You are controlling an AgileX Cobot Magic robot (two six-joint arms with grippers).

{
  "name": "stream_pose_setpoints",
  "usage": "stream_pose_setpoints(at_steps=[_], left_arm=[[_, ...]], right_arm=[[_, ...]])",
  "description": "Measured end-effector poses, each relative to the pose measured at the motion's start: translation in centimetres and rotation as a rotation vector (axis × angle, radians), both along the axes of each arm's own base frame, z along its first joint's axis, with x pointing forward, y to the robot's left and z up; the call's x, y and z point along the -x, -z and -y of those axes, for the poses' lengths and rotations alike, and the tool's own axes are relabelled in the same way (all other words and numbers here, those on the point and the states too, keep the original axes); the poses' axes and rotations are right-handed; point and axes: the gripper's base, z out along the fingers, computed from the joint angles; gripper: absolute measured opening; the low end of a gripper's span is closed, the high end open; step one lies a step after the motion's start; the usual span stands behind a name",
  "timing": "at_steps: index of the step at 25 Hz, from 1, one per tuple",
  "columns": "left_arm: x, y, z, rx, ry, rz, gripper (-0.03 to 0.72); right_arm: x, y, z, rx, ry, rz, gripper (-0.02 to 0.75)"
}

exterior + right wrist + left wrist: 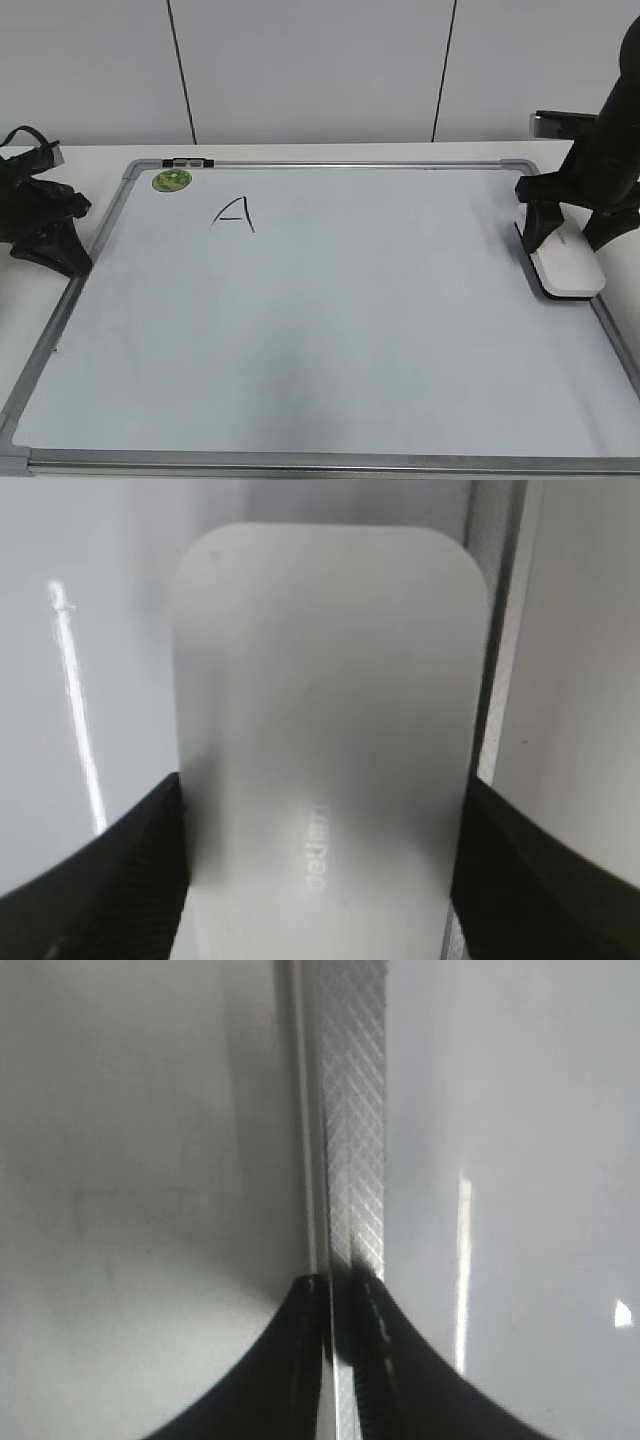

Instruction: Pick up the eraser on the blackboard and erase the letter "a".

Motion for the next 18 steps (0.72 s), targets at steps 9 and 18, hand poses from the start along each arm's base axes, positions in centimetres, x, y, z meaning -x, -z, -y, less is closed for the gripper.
stream_pose_setpoints(at_steps=[9,18], left_arm=[[0.00,0.00,0.00,0.001,0.000,0.000,0.058],[0.00,0.00,0.00,0.001,0.000,0.000,0.058]], right_arm=[[-0.20,0.90,0.32,0.036,-0.015,-0.010,0.530],[-0.31,1.18,0.31,0.034,-0.011,-0.008,0.530]])
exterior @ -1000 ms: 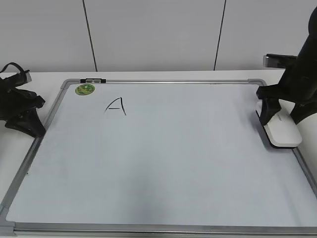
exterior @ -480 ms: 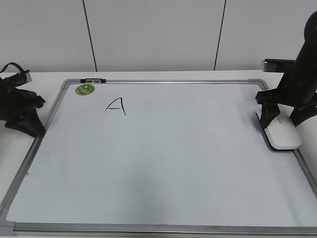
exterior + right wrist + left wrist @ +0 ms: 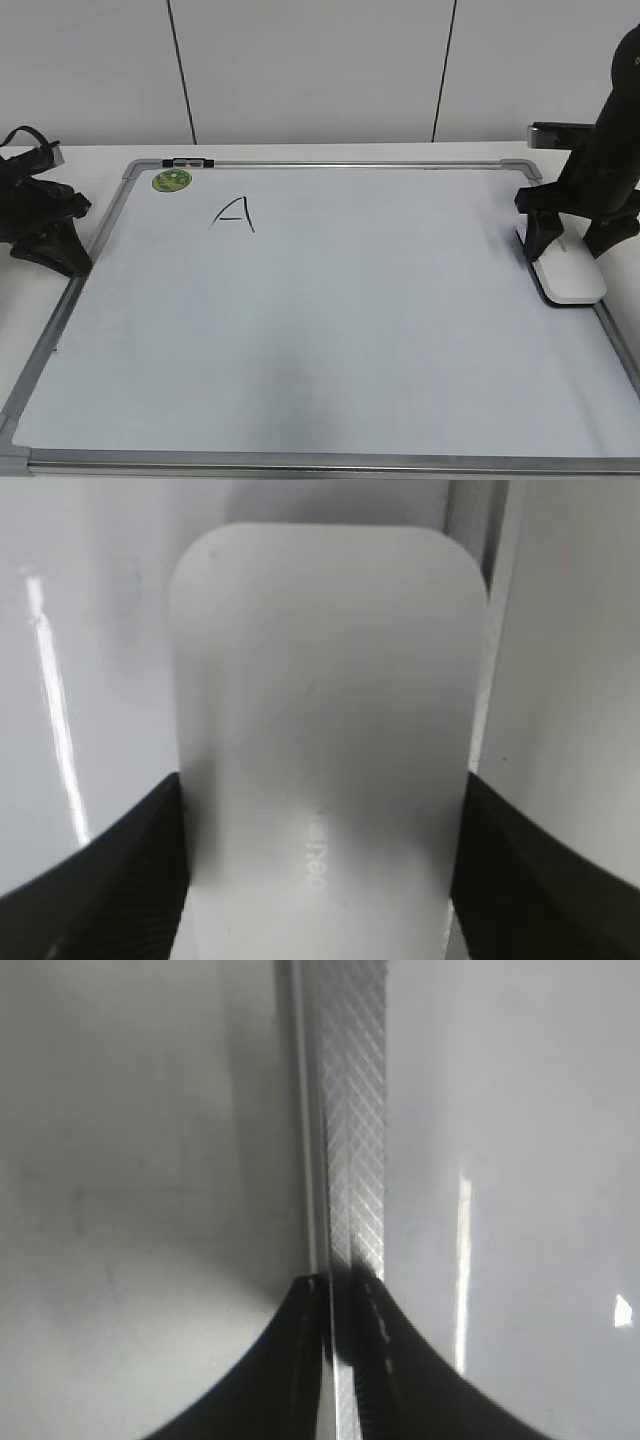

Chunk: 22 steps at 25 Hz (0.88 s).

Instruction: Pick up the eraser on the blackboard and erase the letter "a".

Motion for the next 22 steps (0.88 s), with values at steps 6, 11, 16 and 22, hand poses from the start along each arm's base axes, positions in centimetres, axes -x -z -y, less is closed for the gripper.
stream_pose_setpoints(at_steps=[6,11,16,22], left_arm=[[0.0,0.0,0.0,0.000,0.000,0.000,0.058],[0.0,0.0,0.0,0.000,0.000,0.000,0.058],[0.0,0.0,0.0,0.000,0.000,0.000,0.059],[0.0,0.0,0.0,0.000,0.000,0.000,0.061]], right_arm=[[0.0,0.7,0.0,-0.004,0.002,-0.017,0.530],[0.0,0.7,0.0,-0.005,0.003,-0.017,0.558],[-0.1,0.6,-0.1,-0.009,0.006,-0.012,0.608],[-1.0,-1.6,0.0,0.001,-0.006,0.002,0.608]])
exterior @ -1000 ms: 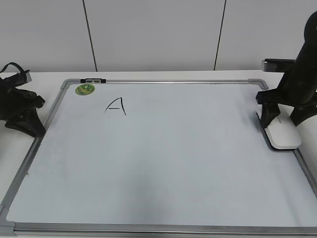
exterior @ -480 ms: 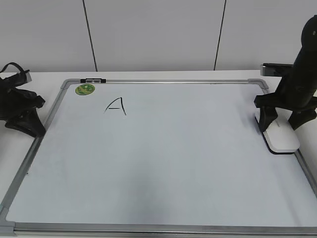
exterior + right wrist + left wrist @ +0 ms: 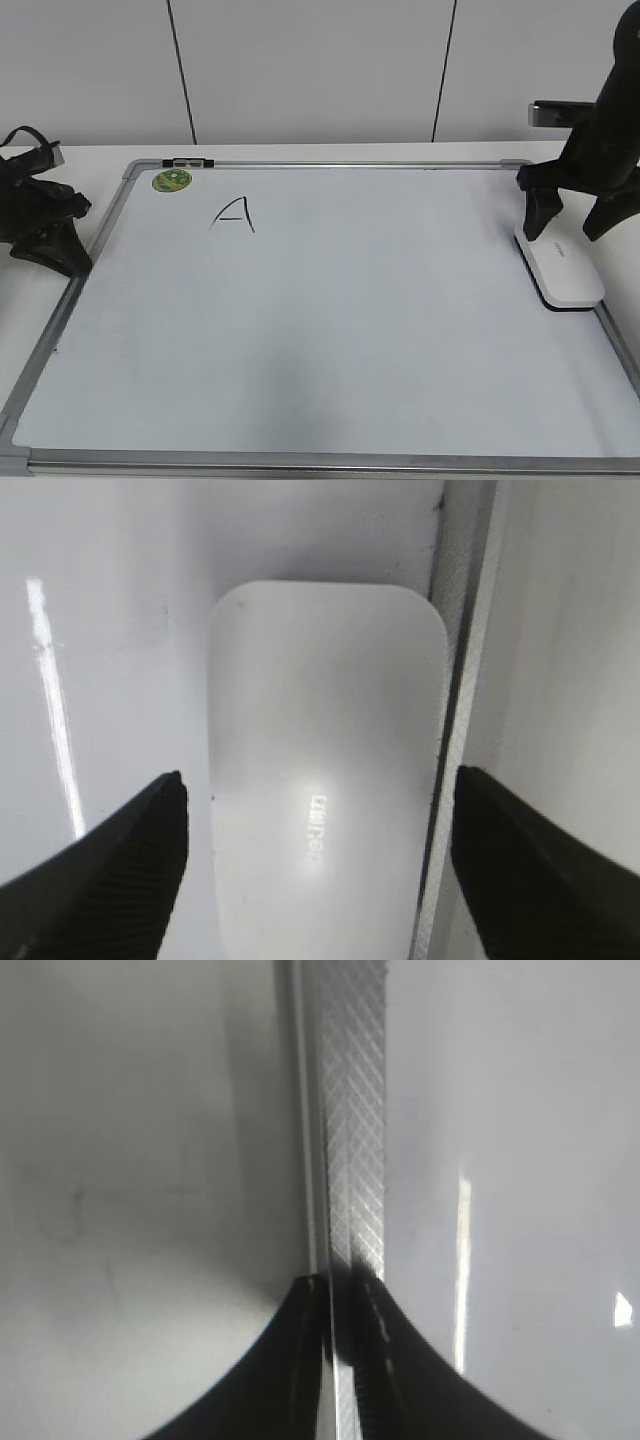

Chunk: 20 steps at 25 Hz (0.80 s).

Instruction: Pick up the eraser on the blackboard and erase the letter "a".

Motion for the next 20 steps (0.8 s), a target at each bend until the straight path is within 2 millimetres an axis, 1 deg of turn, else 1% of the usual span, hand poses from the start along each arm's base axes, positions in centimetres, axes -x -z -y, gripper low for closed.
stream_pose_setpoints(at_steps=[4,7,10,14,16,18,20], left_arm=[[0.0,0.0,0.0,0.000,0.000,0.000,0.069],[0.0,0.0,0.0,0.000,0.000,0.000,0.095],[-0.1,-0.1,0.0,-0.005,0.002,0.006,0.161],[-0.9,-0.5,-0.2,-0.010,0.015,0.020,0.307],[-1.5,-1.5,-0.2,-0.004,0.027,0.037,0.370],[-2.0,-2.7,-0.2,0.001,0.043,0.050,0.401],[-2.4,-4.0,-0.2,0.004,0.049,0.048,0.414]], right_arm=[[-0.5,-1.9,0.1,0.005,-0.006,0.005,0.608],[-0.8,-2.7,0.1,0.006,-0.007,0.024,0.608],[-0.8,-2.8,0.1,0.006,-0.007,0.024,0.600],[-0.8,-2.8,0.1,0.005,-0.007,0.021,0.596],[-0.8,-2.8,0.1,0.005,-0.007,0.021,0.596],[-0.8,-2.8,0.1,0.005,-0.007,0.021,0.596],[-0.8,-2.8,0.0,0.002,-0.008,0.021,0.596]])
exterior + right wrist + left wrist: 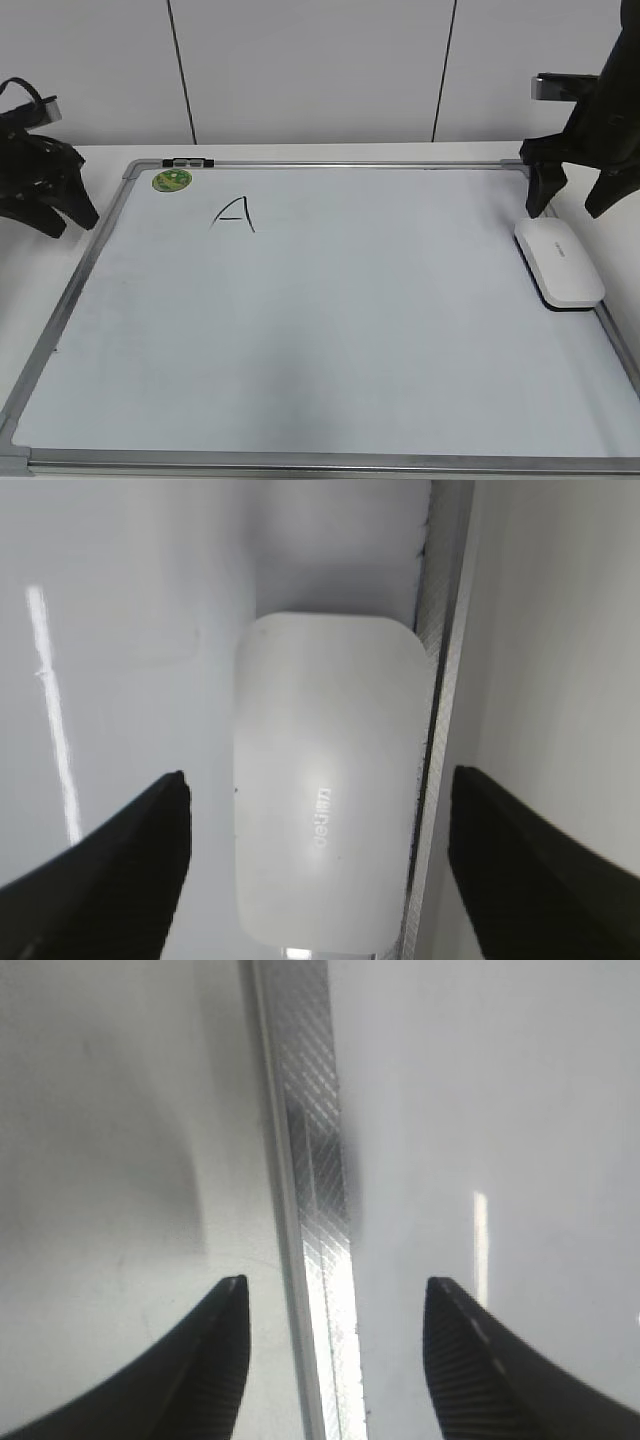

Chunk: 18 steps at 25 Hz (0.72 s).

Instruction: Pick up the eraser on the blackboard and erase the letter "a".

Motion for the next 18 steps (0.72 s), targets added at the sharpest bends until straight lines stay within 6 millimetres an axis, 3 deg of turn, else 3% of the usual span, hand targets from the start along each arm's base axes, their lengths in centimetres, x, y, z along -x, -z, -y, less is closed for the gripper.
stream_pose_setpoints(at_steps=[7,18], left_arm=[[-0.6,-3.8,-0.8,-0.098,-0.052,0.046,0.421],[2.2,-13.5,-0.6,-0.122,-0.083,0.234,0.421]], right_arm=[[0.3,-1.4,-0.1,-0.011,-0.010,0.033,0.594],[3.4,-10.1,-0.3,-0.013,-0.012,0.233,0.593]])
